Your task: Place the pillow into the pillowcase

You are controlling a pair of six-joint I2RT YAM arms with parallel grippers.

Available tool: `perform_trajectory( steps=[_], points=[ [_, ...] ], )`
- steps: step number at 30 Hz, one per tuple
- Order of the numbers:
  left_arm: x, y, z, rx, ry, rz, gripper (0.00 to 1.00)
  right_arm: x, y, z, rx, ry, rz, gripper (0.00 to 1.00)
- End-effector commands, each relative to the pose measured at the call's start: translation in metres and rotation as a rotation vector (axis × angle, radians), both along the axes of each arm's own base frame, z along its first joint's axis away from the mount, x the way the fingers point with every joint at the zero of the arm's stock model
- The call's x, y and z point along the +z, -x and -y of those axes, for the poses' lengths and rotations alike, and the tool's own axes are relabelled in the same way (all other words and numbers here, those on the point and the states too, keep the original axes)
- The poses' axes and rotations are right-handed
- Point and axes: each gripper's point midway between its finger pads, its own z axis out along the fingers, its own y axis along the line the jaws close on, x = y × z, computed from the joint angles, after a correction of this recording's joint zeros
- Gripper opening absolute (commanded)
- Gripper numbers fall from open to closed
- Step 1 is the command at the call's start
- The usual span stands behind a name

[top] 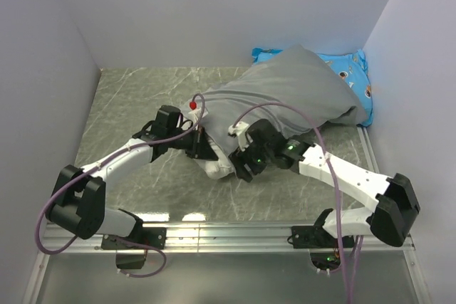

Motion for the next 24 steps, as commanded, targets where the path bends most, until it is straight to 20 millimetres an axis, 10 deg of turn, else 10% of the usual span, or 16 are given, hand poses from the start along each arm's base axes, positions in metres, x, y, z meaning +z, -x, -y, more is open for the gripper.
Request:
perform_trajectory(
  steps=[1, 6, 12, 14, 24],
  points=[
    [0.067, -0.026, 0.024, 0.005, 0.176, 0.109, 0.0, 0.013, -0.001, -0.029, 0.034, -0.01, 0.08, 0.78],
    [0.073, -0.026, 0.024, 0.019, 0.199, 0.103, 0.01, -0.002, -0.027, -0.032, -0.073, 0.086, 0.119, 0.69],
    [0.078, -0.022, 0.013, 0.04, 0.222, 0.116, 0.01, 0.02, -0.033, -0.027, -0.058, 0.071, 0.2, 0.01],
    [0.083, -0.025, 0.012, 0.052, 0.252, 0.11, 0.01, 0.037, -0.025, -0.032, 0.001, 0.036, 0.191, 0.0],
    [0.155, -0.058, 0.02, 0.189, 0.481, 0.149, 0.01, 0.211, 0.104, -0.097, 0.774, -0.535, -0.139, 0.0]
  ],
)
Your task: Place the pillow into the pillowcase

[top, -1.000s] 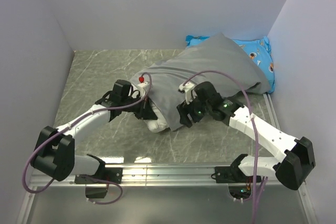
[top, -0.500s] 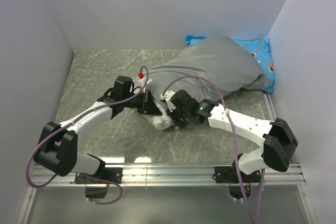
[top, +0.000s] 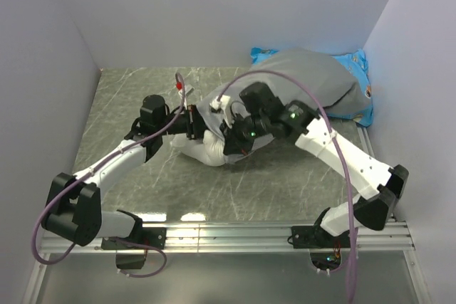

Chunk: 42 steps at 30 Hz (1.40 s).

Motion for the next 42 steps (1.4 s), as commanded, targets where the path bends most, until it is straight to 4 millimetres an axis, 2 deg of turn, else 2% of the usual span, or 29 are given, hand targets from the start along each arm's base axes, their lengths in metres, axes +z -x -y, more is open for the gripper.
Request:
perform_trajectory(
  steps=[1, 3, 5, 6, 7, 10, 11, 13, 14, 15, 16, 17, 18, 19, 20, 21, 22, 23, 24, 25, 29, 31, 32, 33, 37, 38, 39, 40, 42],
  points=[
    [0.07, -0.035, 0.006, 0.151, 0.164, 0.153, 0.01, 0.121, 0.088, -0.036, 0.488, -0.409, -0.141, 0.0],
    [0.081, -0.051, 0.005, 0.225, 0.17, 0.137, 0.01, 0.14, 0.088, -0.036, 0.504, -0.453, -0.134, 0.0],
    [0.085, -0.067, 0.003, 0.299, 0.157, 0.119, 0.0, 0.166, 0.077, -0.029, 0.472, -0.504, -0.126, 0.0],
    [0.08, -0.071, 0.002, 0.32, 0.131, 0.101, 0.01, 0.183, 0.073, -0.027, 0.486, -0.56, -0.109, 0.0],
    [0.075, -0.076, 0.002, 0.338, 0.106, 0.088, 0.01, 0.192, 0.051, -0.019, 0.431, -0.585, -0.102, 0.0],
    [0.083, -0.079, 0.008, 0.328, 0.07, 0.131, 0.0, 0.22, 0.02, -0.006, 0.35, -0.646, -0.08, 0.0],
    [0.101, -0.079, 0.011, 0.319, 0.074, 0.184, 0.0, 0.223, -0.002, 0.003, 0.279, -0.651, -0.058, 0.0],
    [0.114, -0.074, 0.008, 0.312, 0.029, 0.272, 0.01, 0.225, -0.029, 0.011, 0.186, -0.66, 0.002, 0.0],
    [0.136, -0.074, 0.005, 0.324, 0.029, 0.335, 0.0, 0.228, -0.044, 0.024, 0.124, -0.665, 0.012, 0.0],
    [0.147, -0.073, 0.002, 0.324, -0.003, 0.433, 0.01, 0.24, -0.049, 0.029, 0.109, -0.679, 0.031, 0.0],
    [0.151, -0.073, -0.004, 0.36, -0.051, 0.443, 0.01, 0.25, -0.047, 0.034, 0.119, -0.688, 0.019, 0.0],
    [0.184, -0.073, -0.011, 0.395, -0.038, 0.524, 0.0, 0.261, -0.051, 0.041, 0.104, -0.693, 0.006, 0.0],
    [0.197, -0.072, -0.017, 0.417, -0.069, 0.595, 0.01, 0.283, -0.049, 0.043, 0.115, -0.712, 0.034, 0.0],
    [0.228, -0.071, -0.031, 0.508, -0.069, 0.659, 0.01, 0.294, -0.045, 0.045, 0.133, -0.73, 0.045, 0.0],
    [0.245, -0.068, -0.039, 0.549, -0.068, 0.702, 0.0, 0.305, -0.038, 0.046, 0.13, -0.752, 0.001, 0.0],
    [0.26, -0.066, -0.047, 0.588, -0.074, 0.754, 0.0, 0.325, -0.028, 0.048, 0.174, -0.796, 0.056, 0.0],
    [0.277, -0.06, -0.055, 0.621, -0.062, 0.792, 0.01, 0.333, -0.023, 0.049, 0.187, -0.818, 0.035, 0.0],
    [0.299, -0.055, -0.063, 0.659, -0.048, 0.83, 0.0, 0.344, -0.006, 0.053, 0.186, -0.839, -0.057, 0.0],
    [0.31, -0.051, -0.067, 0.669, -0.045, 0.86, 0.0, 0.35, -0.005, 0.052, 0.22, -0.867, -0.022, 0.0],
    [0.329, -0.042, -0.072, 0.682, -0.019, 0.9, 0.01, 0.352, 0.0, 0.053, 0.228, -0.873, -0.039, 0.0],
    [0.357, -0.024, -0.08, 0.703, 0.002, 0.982, 0.01, 0.341, 0.004, 0.056, 0.199, -0.836, -0.115, 0.0],
    [0.361, -0.018, -0.081, 0.711, 0.0, 1.023, 0.01, 0.323, -0.003, 0.057, 0.147, -0.814, -0.186, 0.0],
    [0.359, -0.018, -0.079, 0.703, -0.008, 1.029, 0.0, 0.322, 0.006, 0.061, 0.146, -0.815, -0.191, 0.0],
    [0.352, -0.017, -0.072, 0.681, -0.028, 1.026, 0.01, 0.302, -0.005, 0.06, 0.109, -0.801, -0.248, 0.0],
    [0.304, -0.043, -0.038, 0.62, -0.126, 0.962, 0.01, 0.264, -0.018, 0.073, 0.014, -0.759, -0.35, 0.0],
    [0.289, -0.05, -0.03, 0.606, -0.151, 0.943, 0.0, 0.258, -0.022, 0.082, -0.015, -0.757, -0.318, 0.01],
    [0.281, -0.053, -0.022, 0.585, -0.162, 0.935, 0.0, 0.244, -0.025, 0.086, -0.055, -0.738, -0.375, 0.06],
    [0.268, -0.063, -0.012, 0.568, -0.181, 0.918, 0.0, 0.239, -0.027, 0.09, -0.078, -0.733, -0.385, 0.25],
    [0.253, -0.072, 0.003, 0.541, -0.189, 0.882, 0.0, 0.23, -0.032, 0.102, -0.139, -0.722, -0.4, 0.34]
  ],
)
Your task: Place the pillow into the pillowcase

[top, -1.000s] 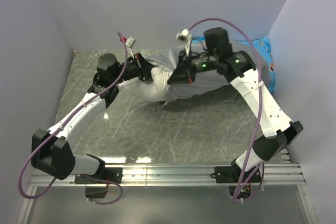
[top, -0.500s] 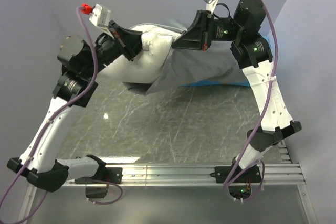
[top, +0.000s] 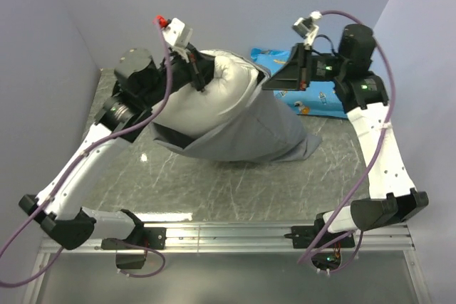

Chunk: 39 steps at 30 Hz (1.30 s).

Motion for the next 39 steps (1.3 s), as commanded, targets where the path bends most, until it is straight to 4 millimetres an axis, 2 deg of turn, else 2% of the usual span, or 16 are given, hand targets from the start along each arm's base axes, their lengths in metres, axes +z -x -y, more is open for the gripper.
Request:
perform_trajectory(
  steps=[1, 3, 5, 6, 8, 9, 10, 11, 13, 18, 21, 26, 28, 31, 36, 39],
  points=[
    [-0.014, -0.039, 0.004, 0.121, -0.021, 0.02, 0.0, 0.004, 0.02, 0.026, -0.031, 0.015, 0.066, 0.34],
    [-0.022, -0.042, 0.013, 0.108, -0.027, -0.001, 0.0, 0.0, 0.021, 0.034, -0.059, 0.03, 0.027, 0.34],
    [-0.03, -0.049, 0.021, 0.111, -0.043, -0.019, 0.0, -0.009, 0.021, 0.038, -0.09, 0.054, 0.003, 0.46],
    [-0.036, -0.055, 0.026, 0.108, -0.056, -0.028, 0.0, -0.013, 0.019, 0.04, -0.111, 0.066, 0.0, 0.48],
    [-0.029, -0.057, 0.03, 0.103, -0.046, -0.021, 0.0, -0.024, 0.01, 0.043, -0.183, 0.114, -0.006, 0.55],
    [-0.032, -0.06, 0.034, 0.101, -0.05, -0.03, 0.0, -0.03, 0.004, 0.045, -0.222, 0.14, -0.01, 0.69],
    [-0.024, -0.06, 0.035, 0.098, -0.039, -0.02, 0.0, -0.033, 0.001, 0.047, -0.253, 0.161, 0.009, 0.72],
    [-0.022, -0.059, 0.039, 0.093, -0.039, -0.025, 0.0, -0.043, -0.012, 0.054, -0.35, 0.216, -0.002, 0.75],
    [-0.017, -0.059, 0.043, 0.088, -0.029, -0.015, 0.0, -0.048, -0.018, 0.059, -0.415, 0.256, 0.015, 0.81],
    [-0.023, -0.057, 0.056, 0.067, -0.039, -0.026, 0.0, -0.045, -0.03, 0.063, -0.513, 0.271, 0.004, 0.83],
    [-0.031, -0.051, 0.065, 0.057, -0.061, -0.028, 0.0, -0.03, -0.037, 0.068, -0.575, 0.263, 0.023, 0.83],
    [-0.054, -0.049, 0.083, 0.052, -0.117, -0.041, 0.0, 0.0, -0.028, 0.072, -0.611, 0.255, 0.111, 0.84],
    [-0.056, -0.05, 0.086, 0.058, -0.124, -0.042, 0.0, -0.001, -0.027, 0.076, -0.632, 0.281, 0.13, 0.85],
    [-0.058, -0.053, 0.093, 0.058, -0.127, -0.041, 0.0, -0.018, -0.029, 0.087, -0.684, 0.371, 0.112, 0.84],
    [-0.051, -0.055, 0.108, 0.036, -0.112, -0.044, 0.0, -0.077, -0.036, 0.111, -0.765, 0.592, 0.068, 0.77],
    [-0.049, -0.052, 0.115, 0.024, -0.109, -0.038, 0.0, -0.083, -0.042, 0.12, -0.797, 0.639, 0.089, 0.74]
  ],
)
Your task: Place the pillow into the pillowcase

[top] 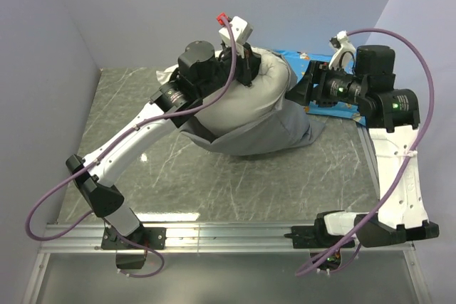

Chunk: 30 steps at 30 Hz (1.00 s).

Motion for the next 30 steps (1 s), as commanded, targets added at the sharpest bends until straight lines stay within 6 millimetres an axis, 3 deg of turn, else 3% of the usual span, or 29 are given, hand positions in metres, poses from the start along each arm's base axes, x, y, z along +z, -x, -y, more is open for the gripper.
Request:
perform_trajectory(
  steps=[1, 2, 8, 13, 17, 20, 22, 25, 30],
  points=[
    [-0.021, -0.01, 0.01, 0.024, -0.06, -0.019, 0.0, -0.013, -0.01, 0.019, -0.065, 0.12, 0.014, 0.73],
    [-0.023, -0.007, 0.013, 0.018, -0.066, -0.022, 0.0, -0.003, -0.01, 0.017, -0.061, 0.107, 0.041, 0.72],
    [-0.039, -0.003, 0.023, 0.02, -0.108, -0.014, 0.0, 0.008, -0.007, 0.018, -0.069, 0.096, 0.053, 0.7],
    [-0.048, -0.004, 0.032, 0.018, -0.117, -0.031, 0.0, 0.042, 0.011, -0.004, 0.044, -0.007, 0.101, 0.69],
    [-0.042, -0.006, 0.035, 0.015, -0.104, -0.026, 0.0, 0.016, 0.01, -0.009, 0.078, 0.007, 0.023, 0.59],
    [-0.037, -0.006, 0.036, 0.012, -0.095, -0.02, 0.0, 0.012, 0.012, -0.013, 0.113, -0.001, 0.019, 0.56],
    [-0.036, -0.006, 0.037, 0.009, -0.09, -0.018, 0.0, 0.006, 0.005, -0.009, 0.094, 0.018, 0.002, 0.46],
    [-0.036, -0.005, 0.036, 0.009, -0.092, -0.018, 0.0, -0.001, -0.001, -0.002, 0.06, 0.056, -0.005, 0.25],
    [-0.044, -0.013, 0.026, 0.033, -0.107, -0.025, 0.0, -0.001, 0.007, 0.016, 0.015, 0.124, 0.019, 0.21]
  ],
)
